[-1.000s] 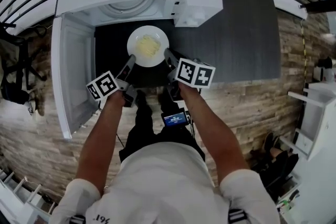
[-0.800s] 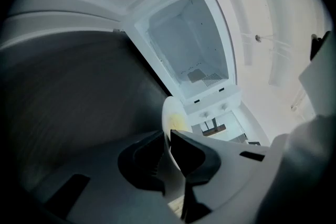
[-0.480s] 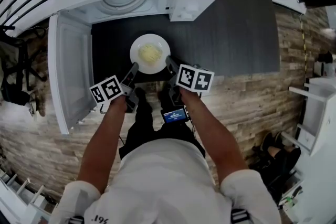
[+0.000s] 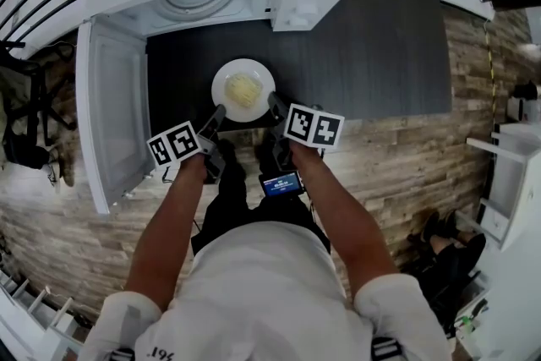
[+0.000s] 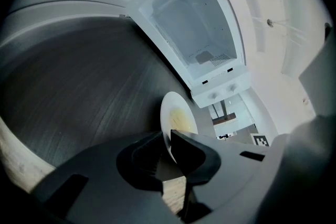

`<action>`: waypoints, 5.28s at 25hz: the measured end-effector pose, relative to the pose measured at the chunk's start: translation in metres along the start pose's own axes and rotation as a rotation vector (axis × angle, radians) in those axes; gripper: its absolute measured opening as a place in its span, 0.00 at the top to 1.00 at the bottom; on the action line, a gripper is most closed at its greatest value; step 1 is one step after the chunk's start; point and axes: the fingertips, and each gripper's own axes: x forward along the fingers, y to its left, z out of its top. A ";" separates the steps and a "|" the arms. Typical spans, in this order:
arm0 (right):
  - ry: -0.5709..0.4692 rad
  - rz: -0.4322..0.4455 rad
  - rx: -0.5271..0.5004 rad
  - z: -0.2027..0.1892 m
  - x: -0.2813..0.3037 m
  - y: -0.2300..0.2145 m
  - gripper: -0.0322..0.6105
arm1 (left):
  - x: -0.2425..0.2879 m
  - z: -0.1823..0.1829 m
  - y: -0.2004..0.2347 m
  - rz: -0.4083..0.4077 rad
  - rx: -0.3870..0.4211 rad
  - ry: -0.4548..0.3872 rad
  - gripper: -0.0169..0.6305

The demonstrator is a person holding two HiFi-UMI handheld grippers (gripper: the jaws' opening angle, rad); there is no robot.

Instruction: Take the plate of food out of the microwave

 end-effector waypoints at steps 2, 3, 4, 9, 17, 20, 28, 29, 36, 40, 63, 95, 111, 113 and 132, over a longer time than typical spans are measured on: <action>0.002 -0.002 0.006 -0.001 0.001 -0.001 0.89 | -0.001 0.000 0.000 0.000 -0.006 0.002 0.91; 0.003 -0.002 0.012 -0.001 0.002 -0.001 0.89 | -0.001 0.000 0.001 -0.002 -0.010 0.002 0.91; 0.004 0.000 0.019 -0.002 0.003 -0.001 0.89 | -0.001 -0.001 0.001 -0.002 -0.014 0.002 0.91; 0.005 0.005 0.055 -0.002 0.004 -0.002 0.89 | -0.003 -0.003 0.003 0.003 -0.017 0.012 0.91; -0.006 0.007 0.080 -0.001 0.005 0.000 0.90 | -0.011 -0.004 0.004 -0.008 -0.028 0.013 0.91; -0.010 0.005 0.083 -0.001 0.005 -0.001 0.90 | -0.015 0.000 0.008 -0.007 -0.030 -0.005 0.91; -0.038 -0.027 0.035 0.007 0.006 -0.003 0.90 | -0.013 0.007 0.005 -0.030 -0.023 -0.025 0.91; -0.045 -0.037 0.018 0.009 0.006 -0.004 0.90 | -0.013 0.007 0.005 -0.034 -0.022 -0.027 0.91; -0.051 -0.081 -0.121 0.015 0.003 -0.001 0.81 | -0.014 0.012 0.002 -0.031 0.013 -0.030 0.91; -0.057 -0.083 -0.166 0.015 0.001 0.001 0.81 | -0.017 0.016 0.000 -0.048 0.027 -0.047 0.91; -0.108 -0.107 -0.338 0.038 -0.043 0.005 0.81 | -0.047 0.031 -0.046 -0.156 0.180 -0.162 0.91; -0.203 0.037 -0.542 -0.027 -0.139 0.082 0.81 | -0.158 -0.013 -0.116 -0.265 0.361 -0.256 0.91; -0.360 -0.015 -0.562 -0.074 -0.218 0.135 0.86 | -0.239 -0.061 -0.147 -0.404 0.498 -0.209 0.91; -0.376 -0.024 -0.560 -0.077 -0.224 0.138 0.89 | -0.247 -0.062 -0.150 -0.419 0.511 -0.208 0.91; -0.451 -0.042 -0.537 -0.104 -0.289 0.175 0.95 | -0.315 -0.097 -0.172 -0.539 0.585 -0.170 0.91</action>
